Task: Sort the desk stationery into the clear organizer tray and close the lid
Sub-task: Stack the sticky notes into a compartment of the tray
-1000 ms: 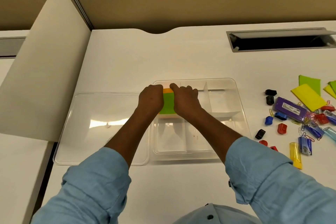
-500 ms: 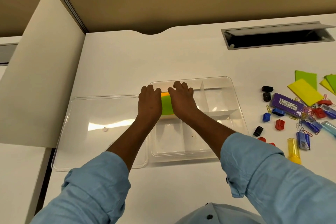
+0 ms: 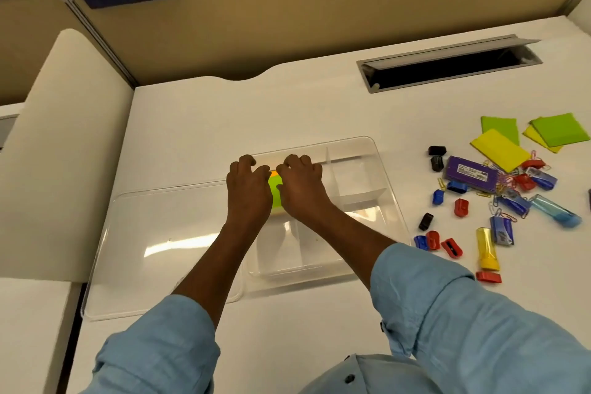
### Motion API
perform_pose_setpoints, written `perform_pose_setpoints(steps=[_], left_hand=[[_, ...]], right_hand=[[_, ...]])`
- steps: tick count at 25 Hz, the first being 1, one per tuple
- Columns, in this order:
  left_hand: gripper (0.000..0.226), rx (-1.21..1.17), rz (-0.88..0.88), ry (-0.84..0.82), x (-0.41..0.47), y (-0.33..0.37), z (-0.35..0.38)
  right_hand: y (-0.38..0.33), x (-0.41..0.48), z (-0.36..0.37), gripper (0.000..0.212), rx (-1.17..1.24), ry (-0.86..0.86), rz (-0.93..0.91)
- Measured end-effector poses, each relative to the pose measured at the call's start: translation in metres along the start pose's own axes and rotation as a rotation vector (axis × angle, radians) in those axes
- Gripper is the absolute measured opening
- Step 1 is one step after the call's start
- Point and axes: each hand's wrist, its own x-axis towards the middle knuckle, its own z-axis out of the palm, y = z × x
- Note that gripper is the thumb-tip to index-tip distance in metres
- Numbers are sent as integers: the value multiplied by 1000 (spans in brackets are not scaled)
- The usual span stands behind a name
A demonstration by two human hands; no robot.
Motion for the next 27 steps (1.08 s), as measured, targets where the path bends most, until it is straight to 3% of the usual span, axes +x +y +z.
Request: perform_pose_setpoints(steps=[10,16,23,27], left_hand=[[25,-74,55,21,6,120,16],[28,-228,46,-126,3,223,50],[33,-177,87,-359,12,312,95],[36,-177,15,-457,30,359,122]], right_hand=[[104,-46,-49,27,11,135,132],[215,-70,-83,32,-7,135,334],[329,-87,-114,30,-26,120,485],[384,-91,-123,33,-1,153,535]])
